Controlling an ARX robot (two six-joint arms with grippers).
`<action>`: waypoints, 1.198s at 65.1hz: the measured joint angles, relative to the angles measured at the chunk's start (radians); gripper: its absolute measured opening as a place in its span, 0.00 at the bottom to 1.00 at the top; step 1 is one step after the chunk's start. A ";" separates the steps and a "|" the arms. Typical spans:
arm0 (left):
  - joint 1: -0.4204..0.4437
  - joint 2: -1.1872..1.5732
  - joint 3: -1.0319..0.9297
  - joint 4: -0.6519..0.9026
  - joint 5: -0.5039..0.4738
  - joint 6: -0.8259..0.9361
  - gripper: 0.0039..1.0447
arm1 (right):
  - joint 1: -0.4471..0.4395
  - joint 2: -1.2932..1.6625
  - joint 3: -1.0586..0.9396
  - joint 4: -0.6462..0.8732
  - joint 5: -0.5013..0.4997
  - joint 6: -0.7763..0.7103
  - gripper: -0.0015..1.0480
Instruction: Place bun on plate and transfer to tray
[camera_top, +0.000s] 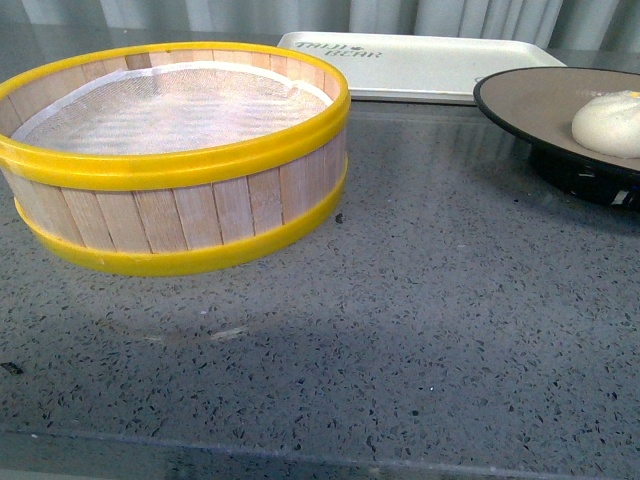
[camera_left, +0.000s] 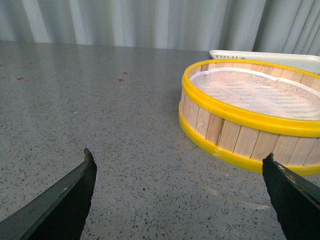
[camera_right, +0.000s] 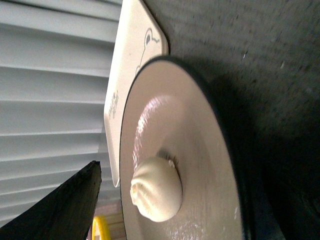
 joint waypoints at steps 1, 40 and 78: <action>0.000 0.000 0.000 0.000 0.000 0.000 0.94 | 0.002 0.000 -0.001 0.002 0.000 0.002 0.91; 0.000 0.000 0.000 0.000 0.000 0.000 0.94 | 0.020 -0.076 -0.102 0.013 -0.027 0.031 0.40; 0.000 0.000 0.000 0.000 0.000 0.000 0.94 | 0.012 -0.150 -0.171 0.021 -0.037 0.042 0.02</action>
